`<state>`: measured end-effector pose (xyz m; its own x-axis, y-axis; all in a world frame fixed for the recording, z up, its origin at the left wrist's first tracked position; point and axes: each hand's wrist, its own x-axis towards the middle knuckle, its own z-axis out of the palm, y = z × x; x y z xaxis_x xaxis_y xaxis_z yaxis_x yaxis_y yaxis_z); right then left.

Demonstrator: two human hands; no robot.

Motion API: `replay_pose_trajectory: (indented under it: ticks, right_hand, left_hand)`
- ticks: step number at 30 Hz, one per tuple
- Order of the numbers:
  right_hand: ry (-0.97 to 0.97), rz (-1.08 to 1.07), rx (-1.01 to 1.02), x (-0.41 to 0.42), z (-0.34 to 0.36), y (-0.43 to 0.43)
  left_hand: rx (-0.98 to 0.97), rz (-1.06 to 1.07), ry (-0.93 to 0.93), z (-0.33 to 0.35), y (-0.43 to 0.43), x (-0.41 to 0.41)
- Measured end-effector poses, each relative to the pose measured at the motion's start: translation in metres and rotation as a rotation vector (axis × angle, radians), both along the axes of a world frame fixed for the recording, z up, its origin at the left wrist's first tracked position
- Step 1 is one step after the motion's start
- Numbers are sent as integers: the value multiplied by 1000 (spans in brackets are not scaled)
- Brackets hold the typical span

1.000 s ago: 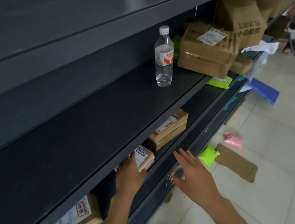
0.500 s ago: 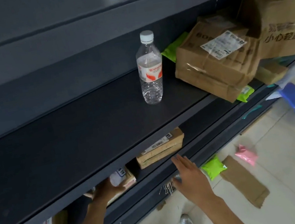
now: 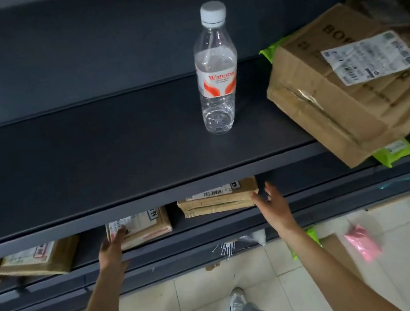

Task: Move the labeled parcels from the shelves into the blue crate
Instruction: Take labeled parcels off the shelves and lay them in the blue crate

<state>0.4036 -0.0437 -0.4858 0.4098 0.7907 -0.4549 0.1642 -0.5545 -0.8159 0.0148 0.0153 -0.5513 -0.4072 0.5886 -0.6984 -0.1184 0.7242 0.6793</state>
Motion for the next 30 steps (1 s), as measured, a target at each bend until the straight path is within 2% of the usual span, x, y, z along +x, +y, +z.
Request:
replay_pose_trajectory:
  ticks: [4,7,11,14,18,25,30]
  right_hand:
    - [181,-101,16,3,-19,23]
    - [262,-83,-19,-7,-13,32]
    - [319,-121,37,-13,-21,38]
    - [270,-118,52,-7,-33,37]
    - [229,12,50,3,-50,31]
    - [427,38,40,-16,-35,18]
    - [474,43,51,-34,-33,-6]
  left_hand:
    - [23,-30,22,6,5,19]
    - [66,-12,-72,5,4,30]
    - [88,17,-140,5,-5,42]
    - [81,51,-105,15,-16,40]
    - [135,92,-64,30,-34,29]
    - [216,-47,53,58,-57,10]
    - [281,-71,151,90,-97,-1]
